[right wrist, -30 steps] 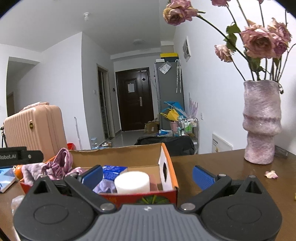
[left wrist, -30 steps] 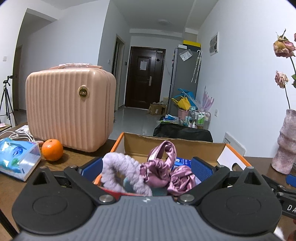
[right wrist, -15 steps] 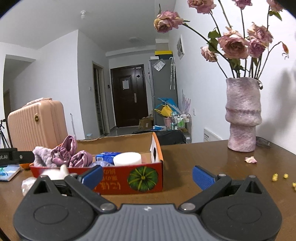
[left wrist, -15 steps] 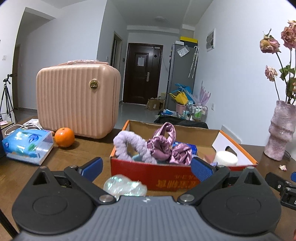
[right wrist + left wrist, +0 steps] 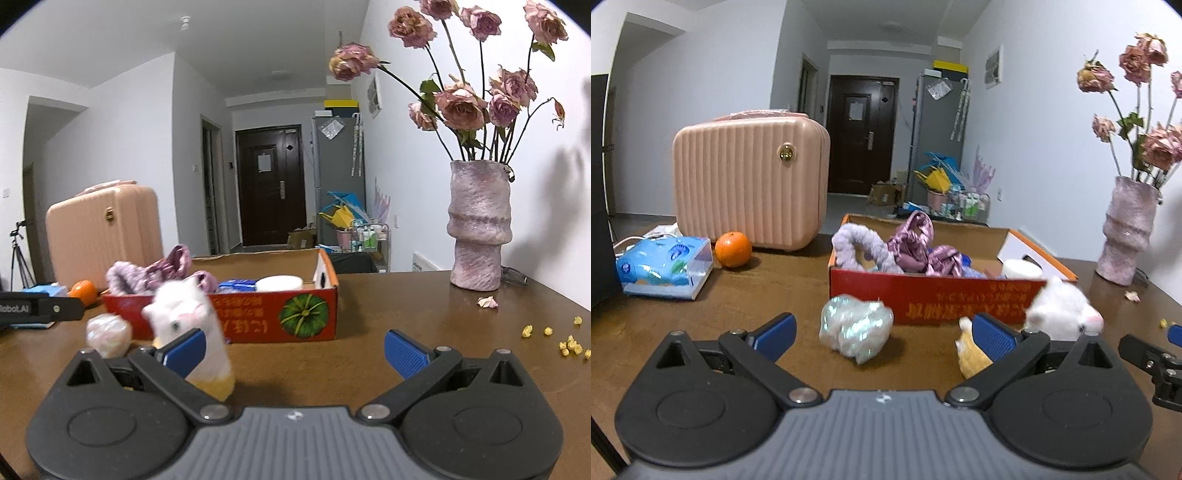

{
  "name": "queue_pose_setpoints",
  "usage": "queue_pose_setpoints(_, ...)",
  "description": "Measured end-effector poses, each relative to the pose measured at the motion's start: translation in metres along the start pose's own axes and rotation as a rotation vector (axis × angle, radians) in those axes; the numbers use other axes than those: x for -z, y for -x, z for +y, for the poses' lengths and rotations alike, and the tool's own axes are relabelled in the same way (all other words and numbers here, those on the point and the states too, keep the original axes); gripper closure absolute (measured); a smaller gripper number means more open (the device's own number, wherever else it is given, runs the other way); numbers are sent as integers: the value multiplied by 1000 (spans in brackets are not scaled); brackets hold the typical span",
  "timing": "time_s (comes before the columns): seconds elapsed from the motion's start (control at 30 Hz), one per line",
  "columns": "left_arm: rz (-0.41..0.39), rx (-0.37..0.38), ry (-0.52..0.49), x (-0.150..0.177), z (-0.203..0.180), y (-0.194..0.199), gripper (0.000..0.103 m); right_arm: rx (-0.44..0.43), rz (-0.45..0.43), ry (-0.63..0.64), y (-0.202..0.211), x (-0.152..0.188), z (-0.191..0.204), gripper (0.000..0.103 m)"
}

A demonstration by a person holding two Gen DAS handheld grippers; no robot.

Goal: Organize soft objects
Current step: 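Move both tools back from the box toward the llama plush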

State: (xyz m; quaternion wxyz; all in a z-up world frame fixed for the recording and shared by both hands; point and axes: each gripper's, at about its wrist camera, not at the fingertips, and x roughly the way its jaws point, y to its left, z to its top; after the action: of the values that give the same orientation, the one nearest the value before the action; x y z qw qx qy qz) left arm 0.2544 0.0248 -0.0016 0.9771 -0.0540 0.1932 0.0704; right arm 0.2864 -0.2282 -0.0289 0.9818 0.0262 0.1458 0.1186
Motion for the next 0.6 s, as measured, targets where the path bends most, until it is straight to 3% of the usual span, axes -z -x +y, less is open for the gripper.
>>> queue_pose_setpoints(0.3,22,37,-44,20,17,34,0,-56,5,49,35,12,24,0)
queue_pose_setpoints(0.6,37,61,-52,24,19,40,0,-89,28,111,44,20,40,0)
